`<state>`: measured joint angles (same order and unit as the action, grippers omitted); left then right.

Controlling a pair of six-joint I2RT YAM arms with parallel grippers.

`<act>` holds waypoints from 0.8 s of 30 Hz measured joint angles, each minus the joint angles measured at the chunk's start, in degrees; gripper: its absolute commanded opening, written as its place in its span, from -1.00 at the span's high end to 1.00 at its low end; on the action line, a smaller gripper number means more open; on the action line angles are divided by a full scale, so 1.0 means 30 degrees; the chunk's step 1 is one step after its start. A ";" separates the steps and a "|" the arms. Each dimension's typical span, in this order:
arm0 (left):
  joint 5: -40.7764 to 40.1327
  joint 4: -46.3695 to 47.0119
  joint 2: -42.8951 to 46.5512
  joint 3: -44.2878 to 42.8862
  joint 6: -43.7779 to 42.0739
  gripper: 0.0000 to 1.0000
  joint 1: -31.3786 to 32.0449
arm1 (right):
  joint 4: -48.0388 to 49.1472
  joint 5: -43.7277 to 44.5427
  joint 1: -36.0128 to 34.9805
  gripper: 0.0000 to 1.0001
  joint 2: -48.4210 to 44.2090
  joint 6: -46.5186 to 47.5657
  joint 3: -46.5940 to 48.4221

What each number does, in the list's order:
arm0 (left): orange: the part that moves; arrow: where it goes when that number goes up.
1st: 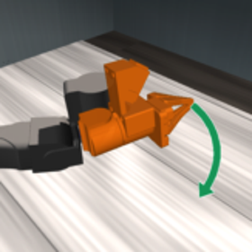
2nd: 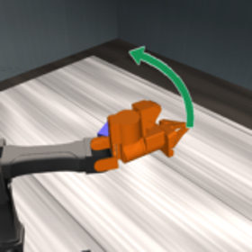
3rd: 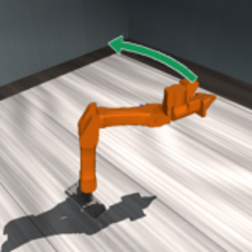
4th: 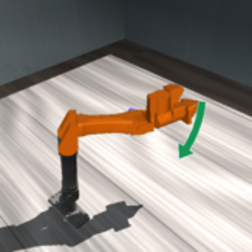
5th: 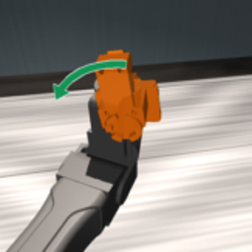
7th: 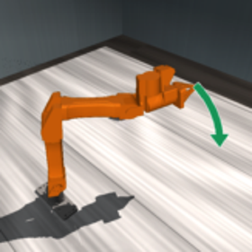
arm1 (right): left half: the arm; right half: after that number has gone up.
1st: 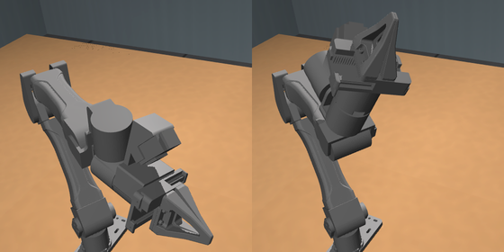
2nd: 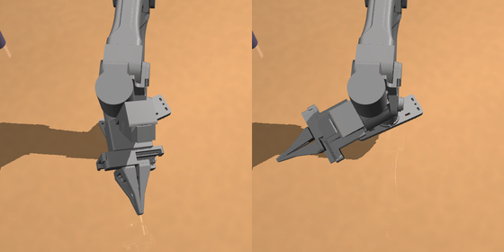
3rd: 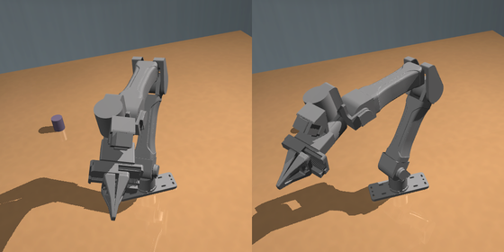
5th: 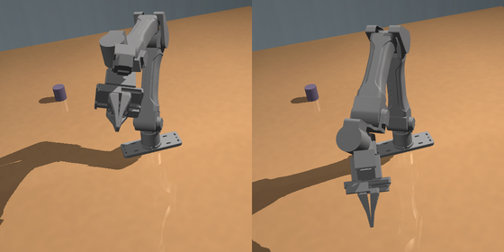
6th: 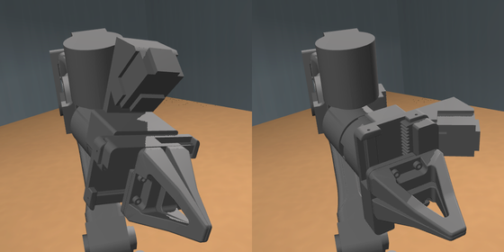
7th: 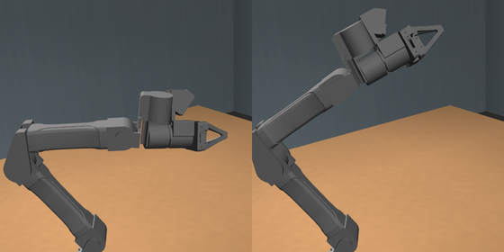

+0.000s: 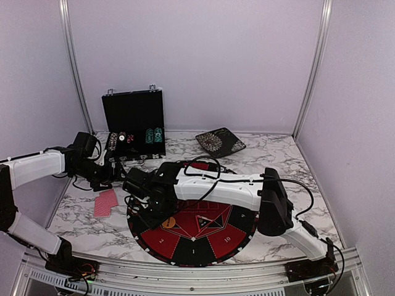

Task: Distribute texas hold em gaming equipment
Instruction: Place the poker chips pile in the big blind area.

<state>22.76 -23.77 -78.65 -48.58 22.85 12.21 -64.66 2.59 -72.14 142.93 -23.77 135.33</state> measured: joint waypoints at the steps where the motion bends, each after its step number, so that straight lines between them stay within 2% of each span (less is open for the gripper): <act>1: 0.0036 0.0000 0.0000 0.0000 0.0000 -0.98 0.0000 | 0.0007 -0.0095 -0.0058 0.55 0.0153 0.0015 0.0051; 14: 0.0124 0.0007 0.0000 0.0000 0.0044 -0.98 0.0000 | 0.0590 -0.0809 -0.0211 0.53 0.1894 0.0189 0.1020; 24: 0.0168 0.0015 0.0000 0.0000 0.0044 -0.98 0.0000 | 0.0867 -0.1275 -0.0226 0.22 0.1945 0.0379 0.1246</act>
<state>23.27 -23.73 -78.65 -48.58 22.98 12.21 -62.06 -1.23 -72.82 148.77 -22.63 139.06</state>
